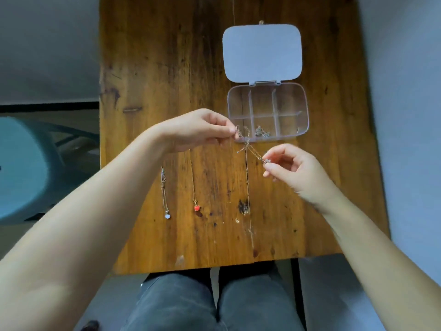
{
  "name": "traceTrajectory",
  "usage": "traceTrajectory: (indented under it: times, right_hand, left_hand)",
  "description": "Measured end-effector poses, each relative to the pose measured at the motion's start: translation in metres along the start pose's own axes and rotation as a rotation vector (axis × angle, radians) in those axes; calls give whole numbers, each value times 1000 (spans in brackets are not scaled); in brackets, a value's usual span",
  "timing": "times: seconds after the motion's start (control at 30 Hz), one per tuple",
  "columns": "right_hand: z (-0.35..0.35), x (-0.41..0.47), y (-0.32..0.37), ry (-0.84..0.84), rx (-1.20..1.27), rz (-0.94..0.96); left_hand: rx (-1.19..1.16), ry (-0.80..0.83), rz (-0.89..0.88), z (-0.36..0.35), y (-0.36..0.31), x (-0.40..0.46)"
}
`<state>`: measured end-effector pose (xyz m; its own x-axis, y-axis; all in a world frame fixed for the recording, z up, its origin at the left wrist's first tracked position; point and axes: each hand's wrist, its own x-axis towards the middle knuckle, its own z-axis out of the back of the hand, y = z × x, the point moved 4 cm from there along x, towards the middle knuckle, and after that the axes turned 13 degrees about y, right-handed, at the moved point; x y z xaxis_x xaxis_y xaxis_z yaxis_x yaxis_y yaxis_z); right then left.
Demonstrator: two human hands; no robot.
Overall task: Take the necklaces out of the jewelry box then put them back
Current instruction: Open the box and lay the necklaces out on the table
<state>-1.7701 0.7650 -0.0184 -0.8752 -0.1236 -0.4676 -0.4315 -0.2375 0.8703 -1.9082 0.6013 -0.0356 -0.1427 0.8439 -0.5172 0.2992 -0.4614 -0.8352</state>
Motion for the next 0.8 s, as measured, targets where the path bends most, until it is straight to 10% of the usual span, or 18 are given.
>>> traceTrajectory:
  times: [0.27,0.57,0.8]
  right_hand:
    - [-112,-20,-77,-85,-393,-148]
    - [-144,-18,-98,-110,-619,-193]
    - [-56,20,-36,-285,-467,-71]
  left_hand:
    - [509,-89,400,34,57,7]
    - [1229,-282,61,10,64,37]
    - [1038,-493,43,3,57,30]
